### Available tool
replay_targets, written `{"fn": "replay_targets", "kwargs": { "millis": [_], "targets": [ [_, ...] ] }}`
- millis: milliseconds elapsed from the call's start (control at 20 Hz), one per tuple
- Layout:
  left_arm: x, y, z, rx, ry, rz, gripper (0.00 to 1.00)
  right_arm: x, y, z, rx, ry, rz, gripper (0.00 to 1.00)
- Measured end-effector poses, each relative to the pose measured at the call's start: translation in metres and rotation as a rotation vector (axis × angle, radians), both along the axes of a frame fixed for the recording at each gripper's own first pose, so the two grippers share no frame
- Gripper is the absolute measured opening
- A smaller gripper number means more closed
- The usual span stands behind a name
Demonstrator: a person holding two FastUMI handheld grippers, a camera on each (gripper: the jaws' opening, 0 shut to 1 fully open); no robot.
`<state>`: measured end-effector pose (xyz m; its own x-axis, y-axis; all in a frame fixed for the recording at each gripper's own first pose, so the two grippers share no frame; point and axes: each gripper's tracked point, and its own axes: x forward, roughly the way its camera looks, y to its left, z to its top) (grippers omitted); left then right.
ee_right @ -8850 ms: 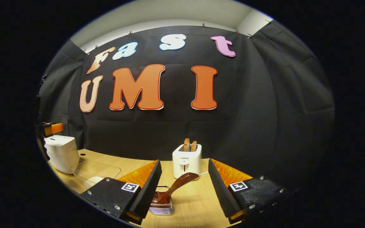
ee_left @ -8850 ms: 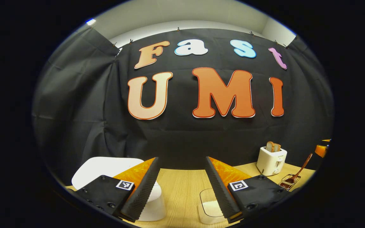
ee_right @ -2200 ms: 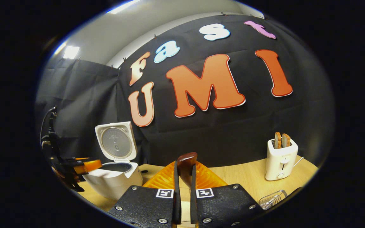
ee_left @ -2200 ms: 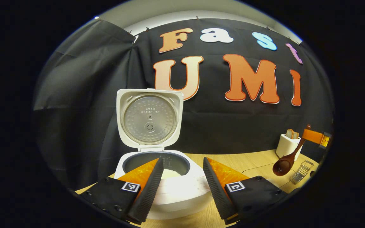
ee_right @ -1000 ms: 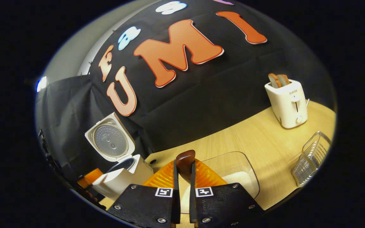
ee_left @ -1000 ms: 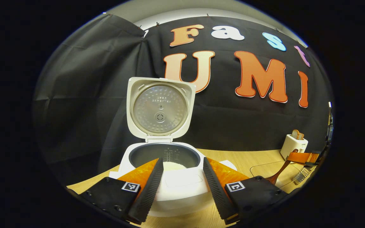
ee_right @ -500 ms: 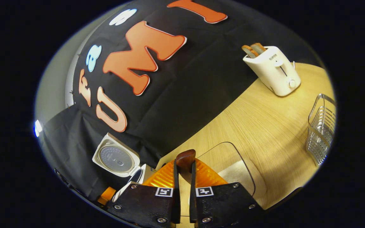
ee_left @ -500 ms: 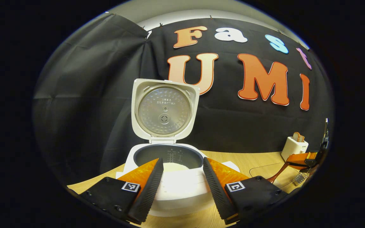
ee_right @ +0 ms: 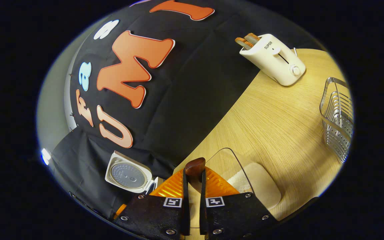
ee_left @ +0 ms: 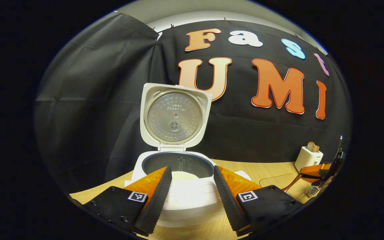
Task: Close the left gripper, press the button to open the rice cooker; take a wooden spoon from the chopstick holder with the right hand, scoop a spoonful of rice and pour it into the rice cooker, then put the wooden spoon back into the chopstick holder.
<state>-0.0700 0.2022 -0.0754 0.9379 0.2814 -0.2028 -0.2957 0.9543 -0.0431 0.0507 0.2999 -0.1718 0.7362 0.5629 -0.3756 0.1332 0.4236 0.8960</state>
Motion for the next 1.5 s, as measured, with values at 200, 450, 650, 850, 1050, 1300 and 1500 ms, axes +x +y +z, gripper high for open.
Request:
{"fn": "replay_targets", "kwargs": {
  "millis": [200,450,650,850,1050,1300,1500],
  "targets": [
    [-0.001,0.000,0.005,-0.016,-0.021,0.000,0.83,-0.003,0.003,0.004,0.034,0.013,0.004,0.11],
    [-0.006,0.001,0.007,-0.003,-0.019,0.010,0.82,-0.005,0.004,0.001,0.144,0.080,-0.018,0.12],
    [-0.007,0.003,0.009,0.007,-0.022,0.015,0.82,-0.003,-0.006,0.009,0.178,0.084,-0.039,0.12],
    [-0.007,0.009,0.003,0.007,0.000,0.024,0.83,0.004,-0.024,0.017,0.203,0.078,-0.082,0.12],
    [-0.007,0.014,0.002,-0.002,0.011,0.053,0.83,0.013,-0.046,0.021,0.253,0.084,-0.137,0.12],
    [-0.010,0.023,0.001,0.007,0.028,0.096,0.83,0.019,-0.064,0.024,0.299,0.095,-0.173,0.11],
    [-0.012,0.025,0.005,0.031,0.033,0.117,0.83,0.028,-0.071,0.034,0.328,0.079,-0.203,0.11]
  ]
}}
